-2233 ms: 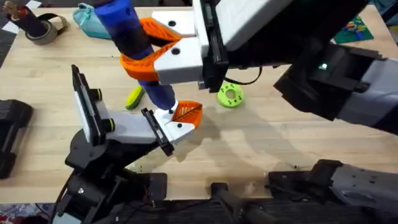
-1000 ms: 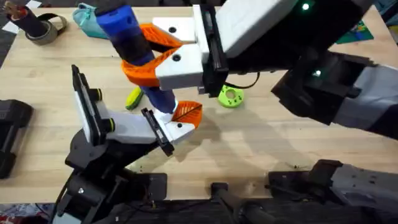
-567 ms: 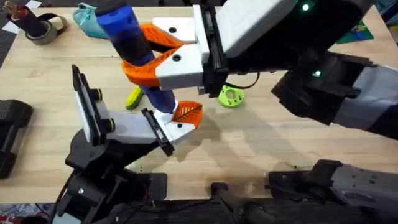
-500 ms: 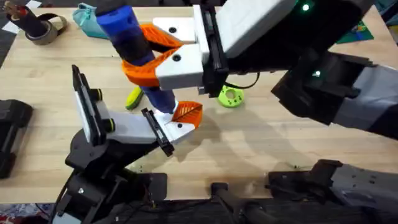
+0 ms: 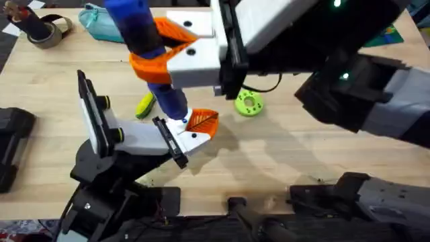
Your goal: Pick up the gripper from the table and insert it into the empty holder that is missing its gripper. Then pick up a screw, insert it into the mounting hole, and use the screwdriver to tighten it. Finally, clean up the table by picking up the vegetable and placing it into the bucket.
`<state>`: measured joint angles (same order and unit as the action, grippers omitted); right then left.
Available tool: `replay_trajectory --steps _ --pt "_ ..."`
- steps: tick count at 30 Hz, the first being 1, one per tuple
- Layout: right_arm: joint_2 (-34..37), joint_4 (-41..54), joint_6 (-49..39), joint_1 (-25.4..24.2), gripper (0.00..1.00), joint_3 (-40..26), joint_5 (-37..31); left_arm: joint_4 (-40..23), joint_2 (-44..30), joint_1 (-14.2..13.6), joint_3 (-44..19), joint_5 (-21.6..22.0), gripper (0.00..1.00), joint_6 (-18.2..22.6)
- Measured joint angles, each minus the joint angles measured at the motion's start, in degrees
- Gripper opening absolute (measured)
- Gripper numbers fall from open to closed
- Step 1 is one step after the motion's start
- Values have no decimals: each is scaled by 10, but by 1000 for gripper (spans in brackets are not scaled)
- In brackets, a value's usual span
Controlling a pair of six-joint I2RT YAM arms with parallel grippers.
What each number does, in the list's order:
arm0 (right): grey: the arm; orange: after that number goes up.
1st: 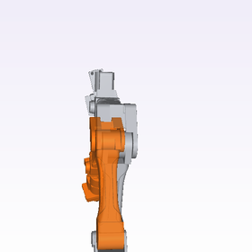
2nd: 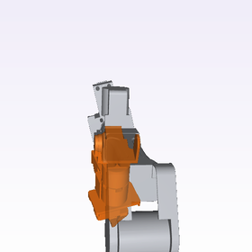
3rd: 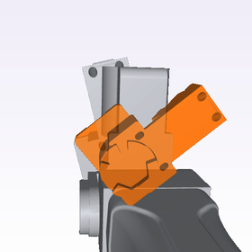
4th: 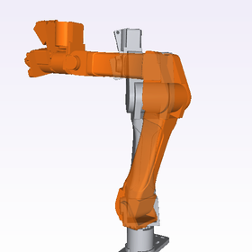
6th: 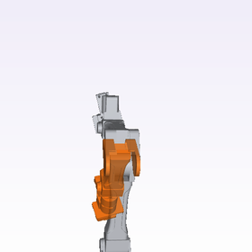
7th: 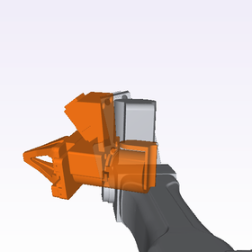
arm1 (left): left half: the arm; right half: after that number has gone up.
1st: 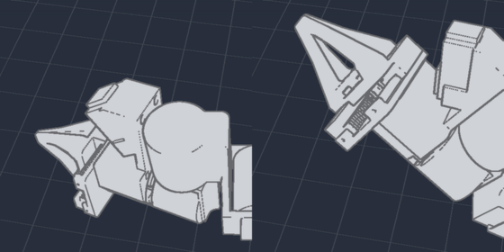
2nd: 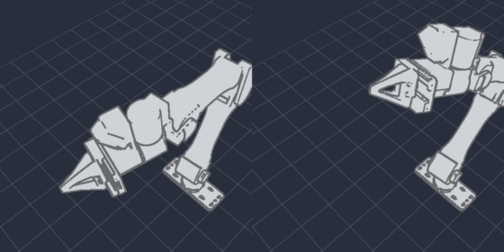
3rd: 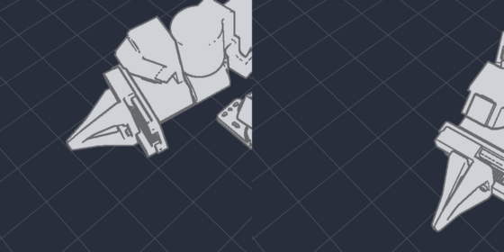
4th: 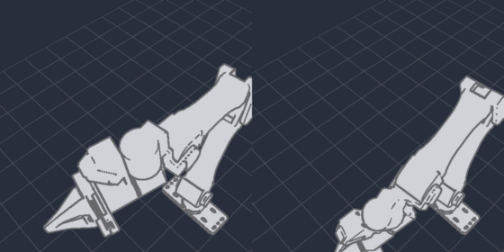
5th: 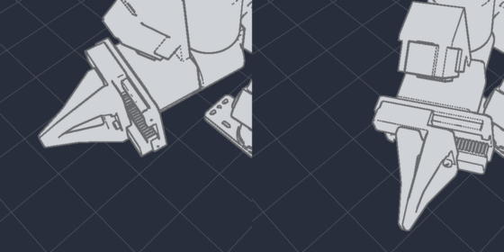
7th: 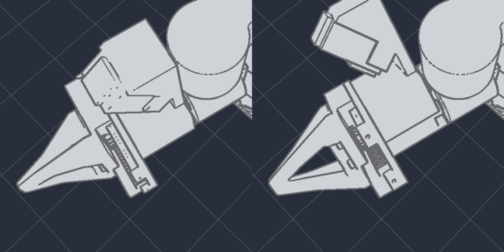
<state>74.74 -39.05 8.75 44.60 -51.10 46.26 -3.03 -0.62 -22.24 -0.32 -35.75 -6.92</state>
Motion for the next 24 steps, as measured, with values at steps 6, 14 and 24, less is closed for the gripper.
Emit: replay_trajectory --steps 6,14,24 --pt "0 78 -18 -13 48 -70 0 0 0 0 0 0 14 0" --pt "0 201 -82 -23 46 -201 -3 0 0 0 0 0 14 0" --pt "0 200 -101 -23 47 -218 -2 0 0 0 0 0 14 0"
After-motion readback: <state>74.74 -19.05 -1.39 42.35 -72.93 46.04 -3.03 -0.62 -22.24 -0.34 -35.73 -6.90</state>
